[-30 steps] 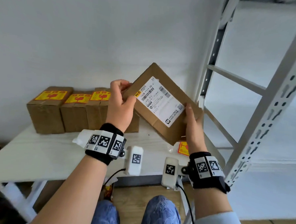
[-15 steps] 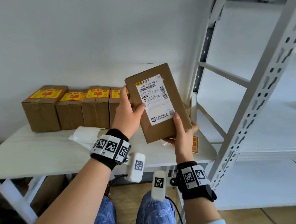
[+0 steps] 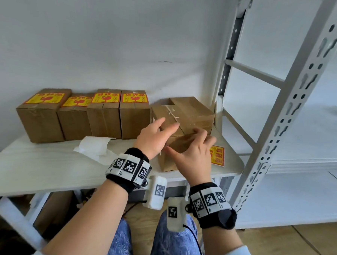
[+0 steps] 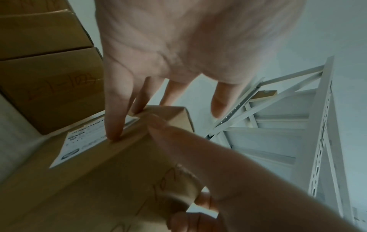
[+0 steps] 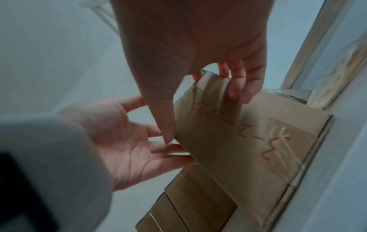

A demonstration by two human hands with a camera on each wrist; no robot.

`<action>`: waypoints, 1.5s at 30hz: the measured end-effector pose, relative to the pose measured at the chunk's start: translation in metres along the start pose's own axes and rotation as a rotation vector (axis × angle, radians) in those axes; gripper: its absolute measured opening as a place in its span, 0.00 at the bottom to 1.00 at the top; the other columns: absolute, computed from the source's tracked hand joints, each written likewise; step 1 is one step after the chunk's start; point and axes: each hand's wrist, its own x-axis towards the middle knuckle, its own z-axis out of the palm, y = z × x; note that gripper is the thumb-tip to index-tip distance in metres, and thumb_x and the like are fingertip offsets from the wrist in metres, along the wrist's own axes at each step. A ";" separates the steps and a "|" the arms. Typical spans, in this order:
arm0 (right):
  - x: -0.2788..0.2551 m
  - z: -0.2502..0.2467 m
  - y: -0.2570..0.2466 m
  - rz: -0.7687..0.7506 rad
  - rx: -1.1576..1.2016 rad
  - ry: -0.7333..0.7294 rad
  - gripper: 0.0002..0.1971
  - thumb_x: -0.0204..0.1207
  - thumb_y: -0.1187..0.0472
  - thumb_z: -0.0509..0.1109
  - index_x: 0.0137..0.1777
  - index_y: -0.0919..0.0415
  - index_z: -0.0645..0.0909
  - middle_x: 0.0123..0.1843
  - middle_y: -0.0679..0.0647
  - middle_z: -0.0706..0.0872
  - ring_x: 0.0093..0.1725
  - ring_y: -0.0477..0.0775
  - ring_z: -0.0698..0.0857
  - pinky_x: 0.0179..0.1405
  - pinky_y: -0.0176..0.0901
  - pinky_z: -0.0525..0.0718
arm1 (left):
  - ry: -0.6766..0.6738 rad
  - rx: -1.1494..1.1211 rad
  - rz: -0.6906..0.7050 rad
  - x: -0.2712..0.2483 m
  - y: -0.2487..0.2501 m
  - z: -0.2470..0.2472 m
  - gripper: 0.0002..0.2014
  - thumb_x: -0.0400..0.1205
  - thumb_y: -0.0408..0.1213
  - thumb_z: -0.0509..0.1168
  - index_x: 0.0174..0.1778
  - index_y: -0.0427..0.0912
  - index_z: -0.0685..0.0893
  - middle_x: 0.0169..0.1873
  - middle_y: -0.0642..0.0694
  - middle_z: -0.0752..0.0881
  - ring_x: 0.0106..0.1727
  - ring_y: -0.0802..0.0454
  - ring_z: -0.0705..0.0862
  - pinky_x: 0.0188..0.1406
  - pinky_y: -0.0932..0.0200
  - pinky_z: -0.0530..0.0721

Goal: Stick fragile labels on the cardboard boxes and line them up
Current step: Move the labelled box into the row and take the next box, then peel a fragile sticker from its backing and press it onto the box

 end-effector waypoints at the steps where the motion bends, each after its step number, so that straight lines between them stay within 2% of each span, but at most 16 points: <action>1: -0.001 0.003 0.001 -0.024 0.007 0.001 0.47 0.55 0.37 0.82 0.69 0.58 0.65 0.60 0.52 0.65 0.60 0.62 0.79 0.49 0.38 0.76 | 0.025 0.020 -0.001 -0.001 -0.002 0.001 0.36 0.81 0.62 0.63 0.83 0.50 0.67 0.80 0.46 0.72 0.80 0.47 0.70 0.77 0.51 0.68; 7: 0.002 0.010 -0.001 -0.103 0.085 -0.044 0.40 0.62 0.50 0.83 0.71 0.56 0.66 0.62 0.50 0.68 0.63 0.56 0.76 0.53 0.45 0.83 | 0.099 0.107 0.018 0.001 -0.014 0.001 0.31 0.85 0.49 0.64 0.84 0.47 0.66 0.81 0.46 0.70 0.82 0.47 0.67 0.78 0.53 0.65; 11: 0.006 0.011 0.001 -0.113 0.169 -0.163 0.39 0.70 0.58 0.80 0.79 0.48 0.66 0.65 0.51 0.75 0.44 0.43 0.82 0.51 0.46 0.87 | 0.250 0.343 0.078 0.008 -0.016 -0.001 0.25 0.85 0.44 0.64 0.78 0.44 0.74 0.81 0.43 0.70 0.82 0.45 0.66 0.82 0.46 0.63; 14: 0.012 0.004 0.009 -0.032 0.268 -0.129 0.37 0.76 0.61 0.76 0.82 0.47 0.65 0.55 0.45 0.87 0.41 0.41 0.87 0.47 0.36 0.88 | 0.328 0.505 0.231 0.008 -0.007 0.001 0.20 0.83 0.43 0.66 0.72 0.46 0.80 0.79 0.43 0.72 0.83 0.42 0.64 0.82 0.36 0.60; 17: 0.024 -0.012 0.029 0.103 0.244 0.057 0.24 0.78 0.62 0.72 0.74 0.52 0.77 0.44 0.42 0.88 0.39 0.38 0.86 0.49 0.41 0.88 | 0.359 0.450 0.434 0.006 0.009 0.012 0.16 0.83 0.40 0.67 0.66 0.43 0.84 0.74 0.45 0.78 0.78 0.47 0.72 0.81 0.52 0.64; 18: 0.029 -0.018 0.038 0.164 0.215 0.113 0.21 0.78 0.62 0.71 0.71 0.53 0.79 0.44 0.43 0.87 0.41 0.41 0.87 0.52 0.47 0.88 | 0.344 0.409 0.491 0.005 0.016 0.018 0.14 0.83 0.38 0.67 0.64 0.43 0.85 0.70 0.46 0.81 0.74 0.49 0.76 0.77 0.59 0.66; 20: 0.038 -0.029 0.055 0.261 0.173 0.177 0.21 0.76 0.60 0.71 0.70 0.53 0.80 0.51 0.48 0.88 0.50 0.51 0.88 0.57 0.55 0.86 | 0.271 0.296 0.566 0.005 0.026 0.033 0.11 0.82 0.36 0.67 0.60 0.43 0.88 0.60 0.48 0.87 0.62 0.53 0.83 0.69 0.59 0.78; 22: 0.044 -0.037 0.071 0.337 0.091 0.159 0.26 0.75 0.57 0.69 0.75 0.54 0.76 0.65 0.57 0.84 0.61 0.60 0.85 0.63 0.57 0.83 | 0.143 0.147 0.512 0.009 0.032 0.052 0.10 0.83 0.35 0.67 0.59 0.42 0.88 0.54 0.49 0.89 0.54 0.56 0.87 0.59 0.57 0.87; 24: 0.047 -0.042 0.083 0.404 0.039 0.106 0.31 0.74 0.54 0.66 0.78 0.55 0.71 0.69 0.64 0.78 0.64 0.66 0.83 0.65 0.60 0.82 | 0.027 0.146 0.361 0.019 0.032 0.072 0.12 0.84 0.37 0.66 0.62 0.42 0.87 0.57 0.48 0.89 0.57 0.55 0.87 0.62 0.55 0.85; 26: 0.048 -0.045 0.090 0.453 0.041 0.067 0.32 0.74 0.53 0.66 0.79 0.57 0.68 0.71 0.66 0.76 0.65 0.68 0.83 0.66 0.61 0.81 | -0.088 0.373 0.186 0.036 0.030 0.089 0.16 0.85 0.41 0.62 0.66 0.40 0.84 0.63 0.43 0.86 0.64 0.46 0.84 0.67 0.51 0.81; 29: 0.052 -0.049 0.099 0.510 0.060 0.039 0.30 0.77 0.57 0.68 0.79 0.60 0.68 0.73 0.65 0.75 0.70 0.65 0.79 0.69 0.55 0.79 | -0.232 0.690 -0.011 0.059 0.024 0.109 0.20 0.84 0.40 0.59 0.69 0.33 0.79 0.68 0.35 0.82 0.65 0.37 0.82 0.55 0.53 0.79; 31: 0.057 -0.051 0.103 0.541 0.101 0.040 0.29 0.77 0.56 0.69 0.78 0.60 0.69 0.71 0.64 0.78 0.66 0.63 0.81 0.66 0.52 0.81 | -0.286 0.735 -0.091 0.072 0.019 0.118 0.23 0.84 0.39 0.58 0.73 0.31 0.76 0.70 0.34 0.80 0.65 0.38 0.82 0.50 0.55 0.76; 36: 0.066 -0.052 0.113 0.589 0.120 0.023 0.30 0.76 0.57 0.70 0.78 0.58 0.69 0.70 0.62 0.80 0.65 0.61 0.83 0.60 0.45 0.80 | -0.277 0.677 -0.219 0.094 0.010 0.122 0.20 0.84 0.37 0.59 0.72 0.34 0.76 0.67 0.35 0.82 0.65 0.37 0.83 0.55 0.52 0.80; 40: 0.067 -0.052 0.115 0.600 0.131 0.011 0.29 0.78 0.64 0.68 0.79 0.60 0.67 0.57 0.53 0.83 0.52 0.56 0.83 0.50 0.40 0.78 | -0.258 0.552 -0.285 0.098 0.002 0.123 0.20 0.84 0.37 0.61 0.73 0.35 0.74 0.62 0.34 0.84 0.59 0.37 0.86 0.56 0.49 0.85; 43: 0.066 -0.052 0.115 0.605 0.152 0.024 0.29 0.79 0.67 0.66 0.80 0.60 0.66 0.40 0.44 0.81 0.40 0.49 0.82 0.42 0.37 0.78 | -0.252 0.621 -0.252 0.094 -0.004 0.127 0.19 0.85 0.37 0.60 0.70 0.33 0.77 0.61 0.35 0.85 0.60 0.37 0.85 0.54 0.50 0.82; 45: 0.065 -0.050 0.117 0.601 0.174 0.046 0.28 0.79 0.67 0.66 0.79 0.59 0.66 0.38 0.44 0.81 0.38 0.47 0.83 0.39 0.37 0.79 | -0.248 0.637 -0.202 0.092 -0.008 0.130 0.16 0.84 0.35 0.59 0.64 0.33 0.82 0.58 0.36 0.87 0.53 0.38 0.86 0.49 0.51 0.83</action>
